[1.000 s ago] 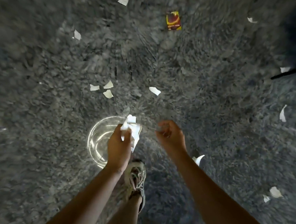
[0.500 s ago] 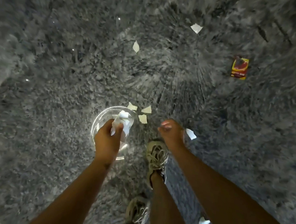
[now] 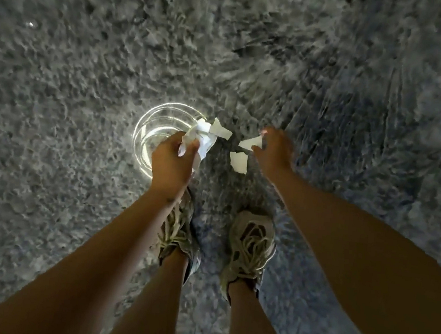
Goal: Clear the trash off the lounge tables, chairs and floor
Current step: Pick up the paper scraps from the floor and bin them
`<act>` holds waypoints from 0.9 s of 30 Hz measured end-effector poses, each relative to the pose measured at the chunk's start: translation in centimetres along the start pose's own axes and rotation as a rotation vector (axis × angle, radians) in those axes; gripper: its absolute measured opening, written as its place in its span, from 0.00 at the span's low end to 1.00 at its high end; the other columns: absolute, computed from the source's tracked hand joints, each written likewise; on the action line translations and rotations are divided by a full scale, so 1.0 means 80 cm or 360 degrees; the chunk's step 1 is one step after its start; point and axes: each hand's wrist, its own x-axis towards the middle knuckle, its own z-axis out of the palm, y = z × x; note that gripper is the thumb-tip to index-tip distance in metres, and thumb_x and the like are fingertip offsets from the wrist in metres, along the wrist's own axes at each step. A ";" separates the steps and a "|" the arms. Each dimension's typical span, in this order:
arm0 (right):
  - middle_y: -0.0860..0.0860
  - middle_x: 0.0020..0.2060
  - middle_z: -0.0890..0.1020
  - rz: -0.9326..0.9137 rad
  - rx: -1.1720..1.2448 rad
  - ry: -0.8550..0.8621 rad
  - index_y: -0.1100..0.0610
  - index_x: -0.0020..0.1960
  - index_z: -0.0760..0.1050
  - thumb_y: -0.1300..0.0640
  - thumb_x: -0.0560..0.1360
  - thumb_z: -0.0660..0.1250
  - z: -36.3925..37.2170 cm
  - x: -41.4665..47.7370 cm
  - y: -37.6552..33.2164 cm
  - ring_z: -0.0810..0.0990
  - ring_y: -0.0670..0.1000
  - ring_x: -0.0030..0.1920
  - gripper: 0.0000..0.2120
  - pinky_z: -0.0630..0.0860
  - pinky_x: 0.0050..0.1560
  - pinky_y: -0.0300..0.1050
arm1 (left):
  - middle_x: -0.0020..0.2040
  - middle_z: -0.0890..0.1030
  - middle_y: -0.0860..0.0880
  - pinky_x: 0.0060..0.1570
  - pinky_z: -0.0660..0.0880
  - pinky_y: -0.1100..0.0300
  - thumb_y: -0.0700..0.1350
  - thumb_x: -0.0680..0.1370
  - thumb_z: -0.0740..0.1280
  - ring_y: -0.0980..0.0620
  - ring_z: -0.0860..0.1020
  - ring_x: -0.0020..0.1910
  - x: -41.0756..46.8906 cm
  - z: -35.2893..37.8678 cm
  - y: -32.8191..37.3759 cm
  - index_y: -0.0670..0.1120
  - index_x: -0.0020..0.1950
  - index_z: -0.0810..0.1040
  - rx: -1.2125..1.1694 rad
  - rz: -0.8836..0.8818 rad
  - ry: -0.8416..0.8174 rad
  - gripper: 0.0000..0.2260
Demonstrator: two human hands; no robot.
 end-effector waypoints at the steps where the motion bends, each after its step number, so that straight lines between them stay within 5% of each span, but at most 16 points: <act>1: 0.58 0.63 0.72 -0.0045 -0.0121 0.0019 0.59 0.62 0.71 0.61 0.74 0.68 0.010 0.012 0.003 0.71 0.58 0.61 0.17 0.70 0.60 0.50 | 0.35 0.76 0.38 0.40 0.68 0.56 0.52 0.74 0.62 0.50 0.72 0.36 0.007 0.003 -0.013 0.33 0.41 0.74 -0.0025 -0.0026 -0.0011 0.20; 6: 0.58 0.57 0.75 -0.0175 -0.0467 0.0173 0.59 0.55 0.73 0.63 0.74 0.66 0.038 0.031 0.017 0.70 0.58 0.59 0.10 0.63 0.54 0.49 | 0.30 0.74 0.53 0.34 0.66 0.71 0.44 0.78 0.64 0.63 0.71 0.30 0.021 0.006 -0.053 0.37 0.39 0.76 -0.0028 -0.0118 -0.0008 0.12; 11: 0.57 0.60 0.71 -0.0203 -0.0422 0.0171 0.59 0.55 0.73 0.67 0.73 0.66 0.044 0.015 0.031 0.68 0.57 0.61 0.11 0.59 0.54 0.47 | 0.34 0.76 0.54 0.41 0.71 0.59 0.45 0.78 0.64 0.59 0.74 0.36 0.016 0.004 -0.053 0.46 0.40 0.77 -0.0092 -0.0280 -0.0016 0.07; 15: 0.58 0.53 0.77 -0.0239 -0.0387 0.0217 0.59 0.54 0.72 0.66 0.74 0.65 0.048 0.010 0.036 0.72 0.58 0.54 0.10 0.54 0.46 0.44 | 0.32 0.77 0.57 0.39 0.71 0.66 0.46 0.77 0.65 0.65 0.73 0.33 0.017 0.003 -0.045 0.55 0.36 0.75 -0.0031 -0.0265 -0.0007 0.10; 22: 0.54 0.62 0.72 -0.0329 -0.0505 0.0144 0.55 0.61 0.72 0.63 0.75 0.65 0.049 0.004 0.050 0.68 0.58 0.62 0.15 0.60 0.56 0.51 | 0.32 0.76 0.57 0.39 0.71 0.70 0.43 0.78 0.64 0.66 0.74 0.34 0.023 0.006 -0.039 0.53 0.35 0.74 -0.0091 -0.0255 -0.0023 0.12; 27: 0.56 0.57 0.75 -0.0400 -0.0604 0.0098 0.58 0.55 0.74 0.61 0.71 0.71 0.036 0.016 0.051 0.71 0.58 0.58 0.14 0.64 0.54 0.51 | 0.35 0.78 0.52 0.41 0.71 0.64 0.42 0.78 0.64 0.57 0.75 0.38 0.022 0.009 -0.040 0.39 0.43 0.78 -0.0115 -0.0289 -0.0049 0.08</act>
